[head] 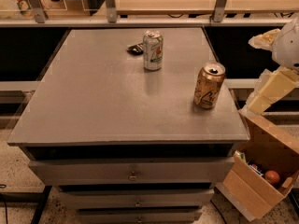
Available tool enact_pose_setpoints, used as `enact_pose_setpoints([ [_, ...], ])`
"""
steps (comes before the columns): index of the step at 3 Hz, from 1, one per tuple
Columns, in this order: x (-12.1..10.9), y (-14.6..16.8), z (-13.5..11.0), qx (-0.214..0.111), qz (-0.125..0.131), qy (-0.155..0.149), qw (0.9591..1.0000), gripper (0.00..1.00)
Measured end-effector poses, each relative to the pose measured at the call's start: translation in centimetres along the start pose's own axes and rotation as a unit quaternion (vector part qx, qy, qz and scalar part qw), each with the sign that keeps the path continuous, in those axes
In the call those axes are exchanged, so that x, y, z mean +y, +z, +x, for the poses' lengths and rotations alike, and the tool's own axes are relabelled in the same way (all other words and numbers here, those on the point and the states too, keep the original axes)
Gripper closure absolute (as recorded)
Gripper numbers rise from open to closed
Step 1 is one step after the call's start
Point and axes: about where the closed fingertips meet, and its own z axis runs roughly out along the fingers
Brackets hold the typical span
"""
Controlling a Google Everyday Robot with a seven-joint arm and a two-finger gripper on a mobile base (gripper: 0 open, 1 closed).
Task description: Knock orange can over
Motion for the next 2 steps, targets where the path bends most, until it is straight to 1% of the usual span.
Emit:
enact_pose_setpoints([
  [1, -0.01, 0.06, 0.01, -0.001, 0.0, 0.0, 1.0, 0.0],
  [2, -0.8, -0.05, 0.63, -0.019, 0.013, 0.012, 0.9997, 0.0],
])
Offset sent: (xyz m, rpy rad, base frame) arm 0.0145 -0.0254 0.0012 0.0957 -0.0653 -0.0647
